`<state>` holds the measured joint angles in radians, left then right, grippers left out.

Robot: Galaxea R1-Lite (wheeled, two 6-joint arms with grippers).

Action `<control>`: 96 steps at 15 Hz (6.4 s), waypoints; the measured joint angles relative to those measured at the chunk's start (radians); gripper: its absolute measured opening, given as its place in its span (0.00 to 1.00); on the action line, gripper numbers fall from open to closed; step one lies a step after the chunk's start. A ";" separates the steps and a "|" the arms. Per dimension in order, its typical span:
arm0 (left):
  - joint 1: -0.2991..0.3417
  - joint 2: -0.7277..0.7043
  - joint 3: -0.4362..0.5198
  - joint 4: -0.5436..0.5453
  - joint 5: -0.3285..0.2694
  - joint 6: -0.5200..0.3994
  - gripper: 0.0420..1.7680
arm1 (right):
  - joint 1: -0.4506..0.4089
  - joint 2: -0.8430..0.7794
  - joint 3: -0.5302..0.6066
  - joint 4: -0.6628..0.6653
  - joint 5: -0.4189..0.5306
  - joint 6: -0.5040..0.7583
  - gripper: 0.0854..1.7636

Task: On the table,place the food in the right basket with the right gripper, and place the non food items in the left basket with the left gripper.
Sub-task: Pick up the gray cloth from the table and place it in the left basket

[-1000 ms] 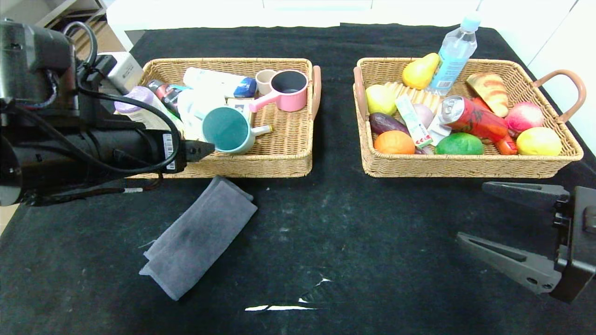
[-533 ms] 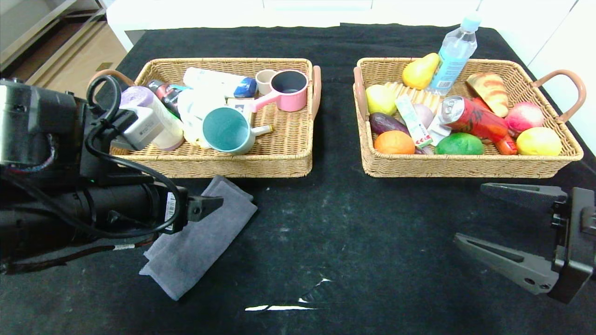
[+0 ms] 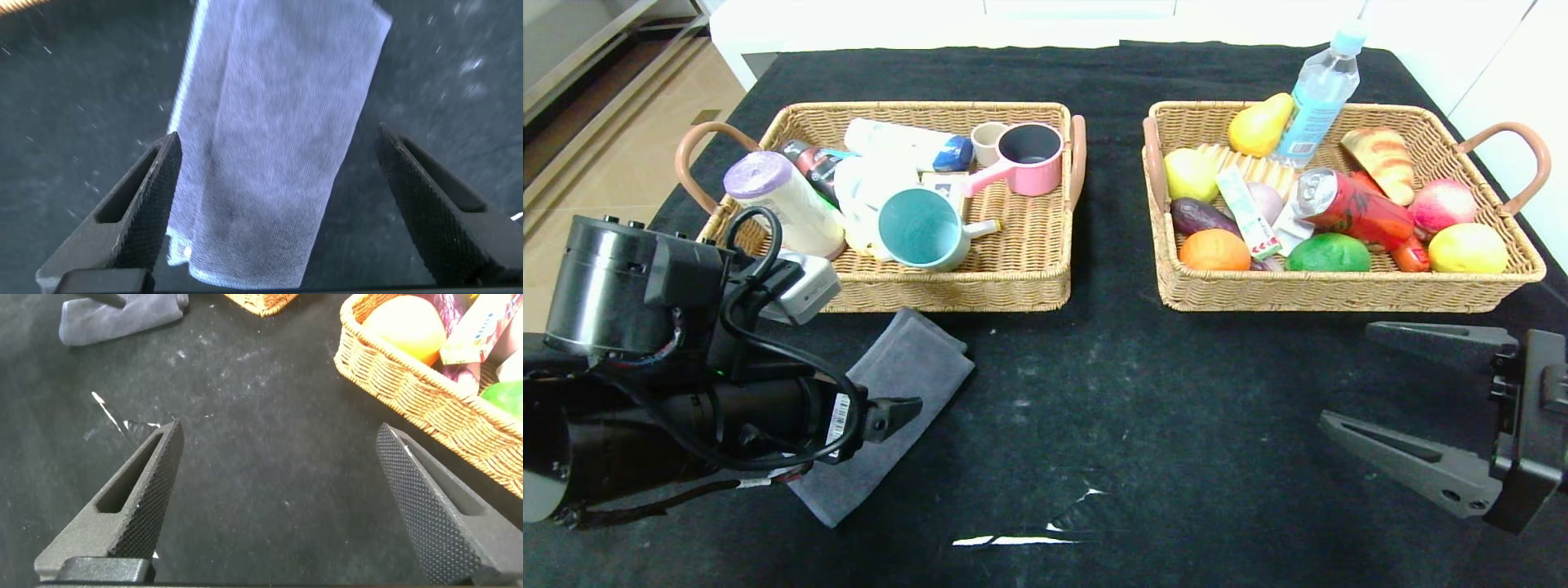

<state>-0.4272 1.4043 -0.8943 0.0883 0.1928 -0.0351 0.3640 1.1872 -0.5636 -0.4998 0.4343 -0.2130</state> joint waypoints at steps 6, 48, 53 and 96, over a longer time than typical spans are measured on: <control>-0.001 0.021 0.039 -0.010 -0.001 -0.004 0.97 | 0.000 0.006 0.008 0.000 -0.003 -0.024 0.97; 0.000 0.040 -0.036 0.021 0.013 0.002 0.07 | -0.011 0.008 0.008 -0.002 -0.003 -0.024 0.97; 0.000 -0.015 -0.146 0.076 0.013 0.000 0.08 | -0.011 0.008 0.009 -0.002 -0.003 -0.024 0.97; 0.249 0.326 -0.858 0.064 0.015 -0.005 0.72 | -0.011 0.024 0.010 -0.001 -0.001 -0.026 0.97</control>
<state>-0.1785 1.7298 -1.7519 0.1519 0.2077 -0.0404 0.3526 1.2113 -0.5536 -0.5013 0.4328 -0.2394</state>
